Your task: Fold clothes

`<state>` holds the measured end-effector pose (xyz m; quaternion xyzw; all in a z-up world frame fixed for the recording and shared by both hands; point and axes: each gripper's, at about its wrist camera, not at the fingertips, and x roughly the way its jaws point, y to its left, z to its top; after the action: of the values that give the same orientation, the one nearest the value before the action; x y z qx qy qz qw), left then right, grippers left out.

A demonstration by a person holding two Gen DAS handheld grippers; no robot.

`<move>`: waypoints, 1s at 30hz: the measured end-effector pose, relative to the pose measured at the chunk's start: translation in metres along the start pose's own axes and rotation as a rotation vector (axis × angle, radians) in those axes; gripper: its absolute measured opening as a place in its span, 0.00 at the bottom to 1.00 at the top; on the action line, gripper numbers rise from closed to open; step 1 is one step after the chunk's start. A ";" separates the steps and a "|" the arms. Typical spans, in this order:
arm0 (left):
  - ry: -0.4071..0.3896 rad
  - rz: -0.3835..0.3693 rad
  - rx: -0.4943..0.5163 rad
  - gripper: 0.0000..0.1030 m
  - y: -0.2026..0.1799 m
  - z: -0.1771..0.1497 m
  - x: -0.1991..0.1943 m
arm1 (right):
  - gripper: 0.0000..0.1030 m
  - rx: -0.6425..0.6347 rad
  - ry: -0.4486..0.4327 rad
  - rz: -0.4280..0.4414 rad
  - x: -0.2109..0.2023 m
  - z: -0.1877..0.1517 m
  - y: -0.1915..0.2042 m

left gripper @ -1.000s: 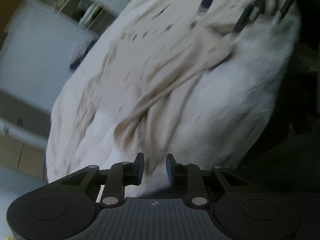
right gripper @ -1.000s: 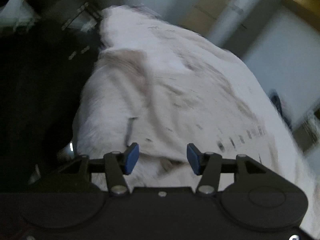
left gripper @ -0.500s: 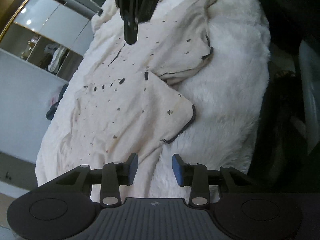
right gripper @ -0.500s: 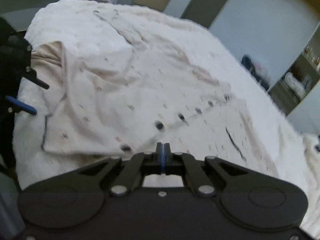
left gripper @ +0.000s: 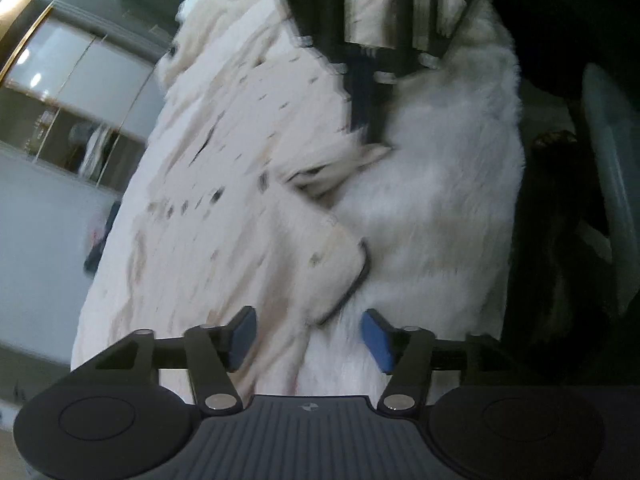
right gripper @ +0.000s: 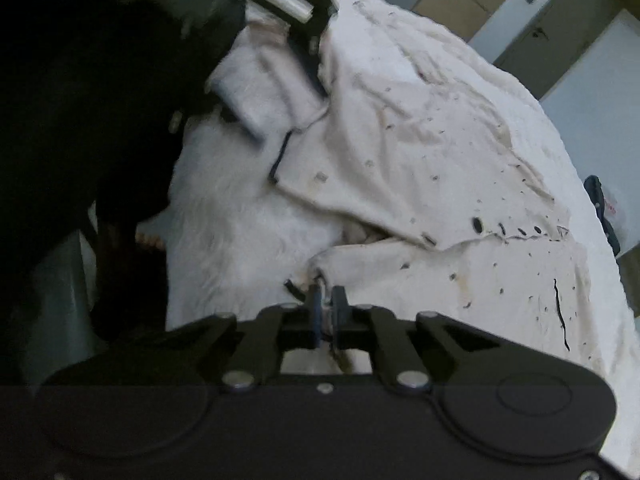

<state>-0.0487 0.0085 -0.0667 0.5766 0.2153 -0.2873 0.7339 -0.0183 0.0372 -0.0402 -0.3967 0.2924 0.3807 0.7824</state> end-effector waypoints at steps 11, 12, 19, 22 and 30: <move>0.070 -0.081 -0.600 0.21 0.190 -0.022 0.075 | 0.22 0.299 0.004 -0.271 -0.014 -0.006 -0.138; 0.129 -0.058 -0.716 0.36 0.211 -0.032 0.087 | 0.27 0.339 0.057 -0.347 -0.009 -0.008 -0.147; 0.108 0.002 -0.515 0.69 0.150 -0.039 0.046 | 0.51 0.327 0.002 -0.314 -0.033 -0.020 -0.097; 0.116 0.012 -0.347 0.71 0.102 -0.036 0.034 | 0.53 0.186 0.024 -0.279 -0.024 -0.024 -0.058; 0.135 -0.029 -0.509 0.70 0.098 -0.060 0.029 | 0.51 0.322 -0.003 -0.190 -0.006 -0.032 -0.083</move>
<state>0.0394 0.0782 -0.0290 0.3881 0.3376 -0.1953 0.8350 0.0420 -0.0245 -0.0186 -0.2917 0.3095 0.2539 0.8687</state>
